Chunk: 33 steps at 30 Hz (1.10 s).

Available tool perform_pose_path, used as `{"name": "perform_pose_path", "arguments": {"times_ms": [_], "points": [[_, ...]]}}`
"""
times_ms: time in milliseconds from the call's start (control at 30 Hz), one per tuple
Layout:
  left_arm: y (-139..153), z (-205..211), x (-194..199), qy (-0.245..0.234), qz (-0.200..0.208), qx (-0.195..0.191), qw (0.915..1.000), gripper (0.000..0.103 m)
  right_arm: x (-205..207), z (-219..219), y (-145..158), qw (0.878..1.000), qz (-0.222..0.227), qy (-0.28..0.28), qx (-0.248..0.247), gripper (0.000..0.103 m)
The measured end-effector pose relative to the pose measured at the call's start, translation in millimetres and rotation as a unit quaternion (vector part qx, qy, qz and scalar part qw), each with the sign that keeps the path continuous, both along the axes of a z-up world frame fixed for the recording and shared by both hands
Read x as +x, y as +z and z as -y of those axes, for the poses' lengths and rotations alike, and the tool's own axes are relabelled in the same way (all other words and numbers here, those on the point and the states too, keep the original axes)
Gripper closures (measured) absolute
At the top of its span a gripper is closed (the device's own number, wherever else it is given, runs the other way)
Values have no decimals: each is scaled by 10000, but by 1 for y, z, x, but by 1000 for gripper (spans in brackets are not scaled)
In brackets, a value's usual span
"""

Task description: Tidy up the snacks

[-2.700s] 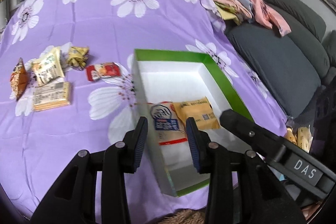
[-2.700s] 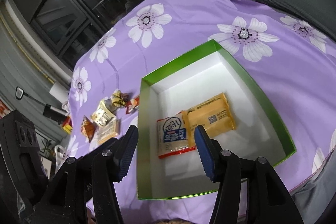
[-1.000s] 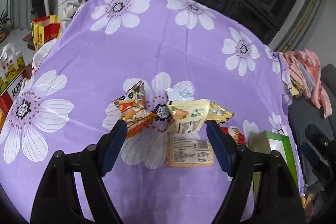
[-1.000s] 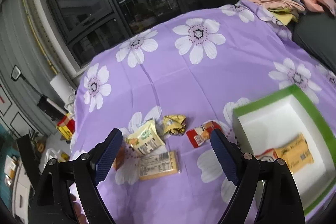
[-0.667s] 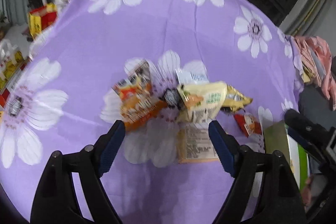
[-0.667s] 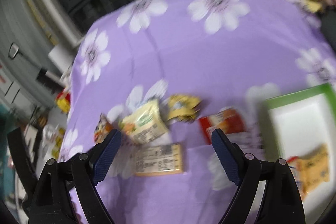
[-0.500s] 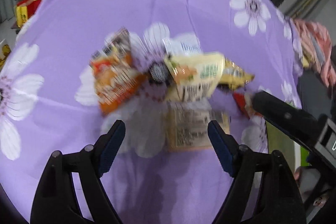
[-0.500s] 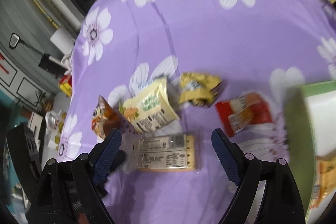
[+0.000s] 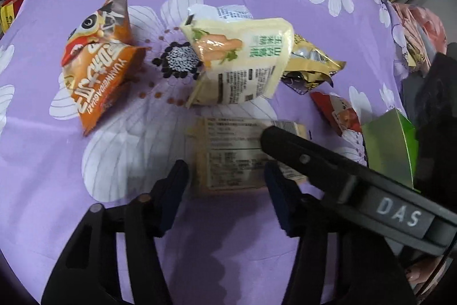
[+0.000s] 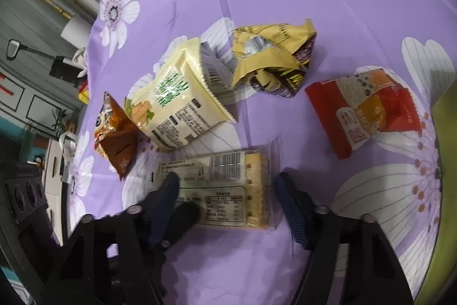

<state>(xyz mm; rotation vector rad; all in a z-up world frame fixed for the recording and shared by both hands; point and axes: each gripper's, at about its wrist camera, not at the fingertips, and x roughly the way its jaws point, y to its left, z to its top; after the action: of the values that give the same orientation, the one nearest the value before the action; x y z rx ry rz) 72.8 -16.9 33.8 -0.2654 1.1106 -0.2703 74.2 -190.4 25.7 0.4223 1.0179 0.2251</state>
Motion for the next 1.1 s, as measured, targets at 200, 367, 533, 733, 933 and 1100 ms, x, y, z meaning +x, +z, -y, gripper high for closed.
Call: {"name": "perform_pose_path", "arguments": {"times_ms": [200,367,533,733,933,1100], "points": [[2,8,-7,-13,153,165,9997,53,-6,3,-1,9999,50,-131,-93,48],[23,19,-23,-78,584,400,9975,55,-20,5,9,9995,179,-241,-21,48],[52,24,-43,-68,1126,353,9930,55,-45,7,42,9966,737,-358,-77,48],[103,34,-83,-130,1983,309,9796,55,-89,11,91,9872,1514,-477,-160,48],[136,50,-112,-277,2558,138,9662,55,-136,18,133,9733,2179,-613,-391,48],[154,67,-129,-425,2866,195,9569,55,-159,31,153,9645,2507,-712,-427,48]]}}
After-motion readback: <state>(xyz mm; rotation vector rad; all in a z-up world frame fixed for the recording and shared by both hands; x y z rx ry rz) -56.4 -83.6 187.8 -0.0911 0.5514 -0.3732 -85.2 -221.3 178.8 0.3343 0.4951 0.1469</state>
